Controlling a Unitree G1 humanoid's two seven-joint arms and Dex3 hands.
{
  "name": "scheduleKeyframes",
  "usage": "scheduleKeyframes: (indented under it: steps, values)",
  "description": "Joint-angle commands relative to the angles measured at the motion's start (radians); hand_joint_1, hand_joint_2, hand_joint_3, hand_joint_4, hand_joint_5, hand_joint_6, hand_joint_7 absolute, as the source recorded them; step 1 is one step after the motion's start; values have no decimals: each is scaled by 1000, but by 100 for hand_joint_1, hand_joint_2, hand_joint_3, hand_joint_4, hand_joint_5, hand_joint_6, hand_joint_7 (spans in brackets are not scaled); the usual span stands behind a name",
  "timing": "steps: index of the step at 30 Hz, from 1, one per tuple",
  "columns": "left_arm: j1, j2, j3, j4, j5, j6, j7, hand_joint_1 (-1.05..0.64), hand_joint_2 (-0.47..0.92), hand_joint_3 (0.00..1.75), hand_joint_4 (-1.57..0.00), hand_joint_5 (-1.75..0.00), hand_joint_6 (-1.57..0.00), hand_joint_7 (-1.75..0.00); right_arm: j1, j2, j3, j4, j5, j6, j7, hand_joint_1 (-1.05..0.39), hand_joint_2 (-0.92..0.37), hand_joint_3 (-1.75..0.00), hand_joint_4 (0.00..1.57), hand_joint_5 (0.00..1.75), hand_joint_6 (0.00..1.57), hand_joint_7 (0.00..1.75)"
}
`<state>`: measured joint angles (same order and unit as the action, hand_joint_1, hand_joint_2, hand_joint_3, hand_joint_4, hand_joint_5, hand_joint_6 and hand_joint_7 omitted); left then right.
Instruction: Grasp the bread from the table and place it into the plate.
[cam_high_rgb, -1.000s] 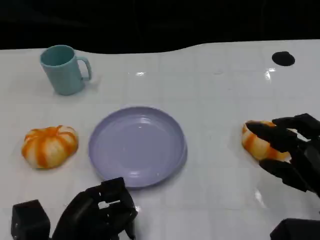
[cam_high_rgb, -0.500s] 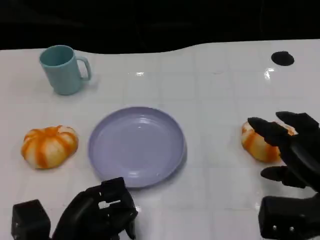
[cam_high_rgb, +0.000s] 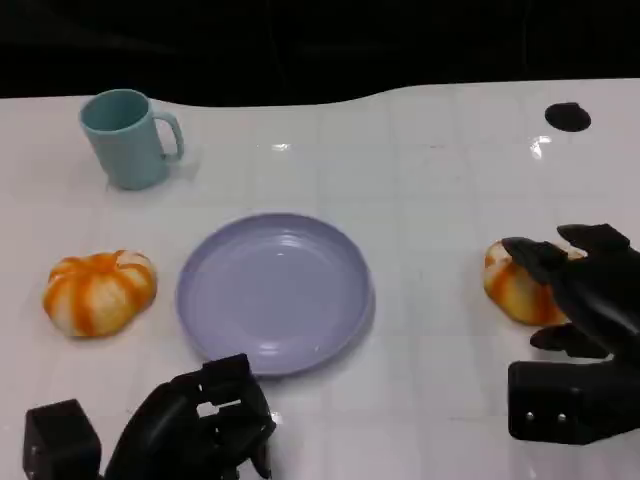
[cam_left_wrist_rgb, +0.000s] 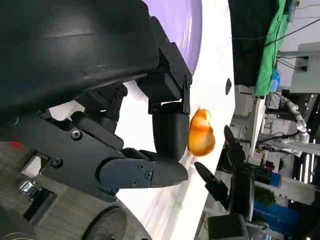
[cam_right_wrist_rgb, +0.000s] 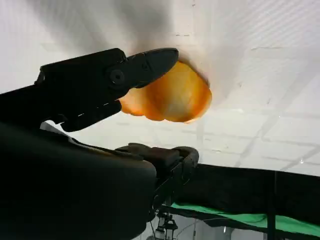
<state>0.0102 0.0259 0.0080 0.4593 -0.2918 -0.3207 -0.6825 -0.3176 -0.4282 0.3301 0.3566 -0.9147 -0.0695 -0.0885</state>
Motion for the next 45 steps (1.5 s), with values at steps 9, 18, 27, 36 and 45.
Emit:
scheduleKeyframes:
  steps: [9,18,27,36,45]
  values:
    - [4,12,4,1,4,-19,0,-59,74,52,-79,-175,-76,-142,-149,12,57,221,39,-24,-28,-53,-84,0,12,27,30,1]
    - [9,10,3,-8,2,-17,1,-59,74,53,-79,-175,-75,-143,-240,43,108,386,53,-31,-36,-48,-86,-1,25,18,37,2]
    - [20,8,-1,-33,3,5,10,-59,73,54,-80,-175,-76,-144,-264,69,103,500,130,-81,-84,-30,-87,0,72,12,68,5]
    - [21,9,0,-33,6,3,14,-59,72,56,-80,-175,-75,-143,-272,58,109,586,175,-212,-237,-13,-92,-17,88,152,128,13]
    - [20,6,-1,-29,7,-4,14,-59,71,57,-79,-175,-76,-143,-277,72,100,593,182,-278,-386,-8,-89,-18,83,175,72,154]
